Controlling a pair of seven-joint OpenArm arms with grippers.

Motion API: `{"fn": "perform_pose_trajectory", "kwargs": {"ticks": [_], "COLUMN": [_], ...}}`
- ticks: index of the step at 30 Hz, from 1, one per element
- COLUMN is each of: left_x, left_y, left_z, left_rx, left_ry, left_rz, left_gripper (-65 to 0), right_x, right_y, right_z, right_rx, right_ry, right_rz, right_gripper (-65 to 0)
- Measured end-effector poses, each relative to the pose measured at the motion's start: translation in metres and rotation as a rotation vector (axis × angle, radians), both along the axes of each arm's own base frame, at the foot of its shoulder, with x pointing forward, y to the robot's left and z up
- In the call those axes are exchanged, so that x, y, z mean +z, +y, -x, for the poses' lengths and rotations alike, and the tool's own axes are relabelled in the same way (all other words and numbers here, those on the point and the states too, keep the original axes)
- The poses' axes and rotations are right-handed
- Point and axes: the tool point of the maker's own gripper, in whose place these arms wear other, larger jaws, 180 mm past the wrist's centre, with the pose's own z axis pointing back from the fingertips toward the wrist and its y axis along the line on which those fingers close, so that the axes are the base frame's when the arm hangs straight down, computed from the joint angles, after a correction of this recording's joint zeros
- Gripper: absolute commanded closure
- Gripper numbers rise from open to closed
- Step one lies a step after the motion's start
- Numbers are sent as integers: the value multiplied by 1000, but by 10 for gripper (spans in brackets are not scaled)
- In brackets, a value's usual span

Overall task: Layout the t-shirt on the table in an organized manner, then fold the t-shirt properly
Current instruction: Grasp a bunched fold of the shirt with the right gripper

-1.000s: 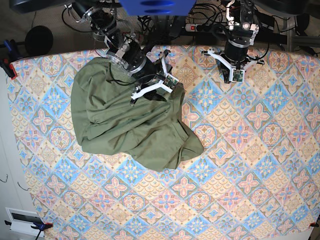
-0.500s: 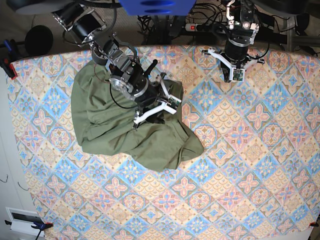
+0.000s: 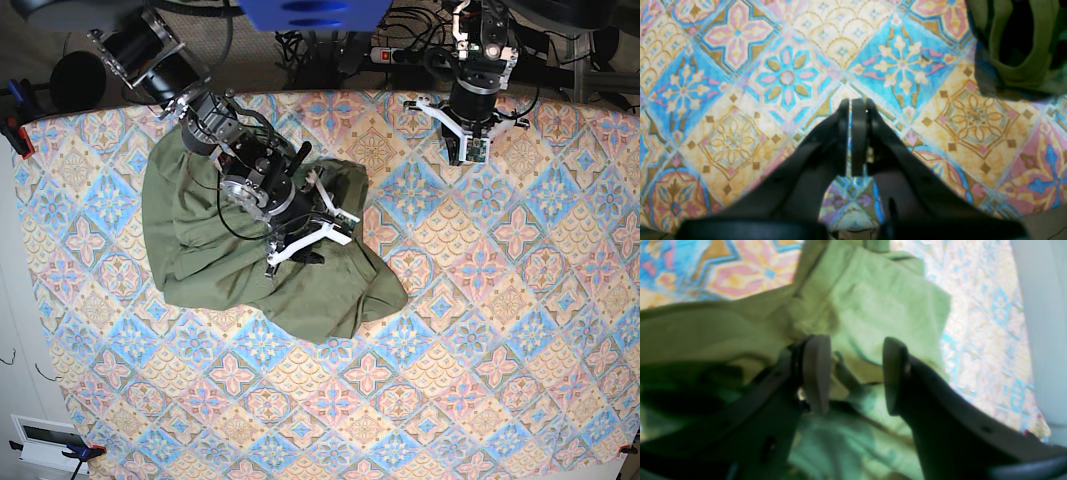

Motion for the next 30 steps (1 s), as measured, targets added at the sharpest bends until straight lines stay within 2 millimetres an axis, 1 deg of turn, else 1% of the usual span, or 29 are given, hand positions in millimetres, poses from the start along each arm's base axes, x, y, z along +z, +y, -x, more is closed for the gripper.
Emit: {"fn": "perform_pose_trajectory", "kwargs": {"ticks": [5, 8, 12, 16, 17, 19, 22, 23, 25, 26, 30], "left_x": [0, 0, 0, 0, 0, 0, 0, 0, 0, 0, 0], "left_y": [0, -1, -1, -1, -1, -1, -1, -1, -1, 0, 0], "left_z": [0, 0, 0, 0, 0, 0, 0, 0, 0, 0, 0], "left_rx": [0, -2, -2, -2, -2, -2, -2, -1, -2, -1, -1], "left_ry": [1, 1, 1, 1, 1, 1, 1, 1, 1, 1, 1], "left_rz": [0, 1, 1, 1, 1, 1, 1, 1, 1, 1, 0], "left_gripper": [-1, -1, -1, -1, -1, -1, -1, -1, -1, -1, -1], "right_x": [-16, -21, -23, -37, -39, -42, -42, -41, -38, -34, -3], "right_y": [-14, -16, -18, -24, -25, -27, -27, -27, -27, -25, -13], "right_z": [8, 13, 13, 15, 16, 16, 16, 16, 15, 14, 9], "right_rx": [55, 80, 79, 69, 67, 63, 61, 59, 59, 60, 81], "right_ry": [41, 61, 66, 100, 105, 112, 112, 112, 104, 96, 18], "right_rz": [86, 97, 101, 124, 127, 134, 137, 137, 133, 128, 77], "right_gripper": [-248, -248, -247, -245, -237, -179, -17, 0, -16, -13, -11]}}
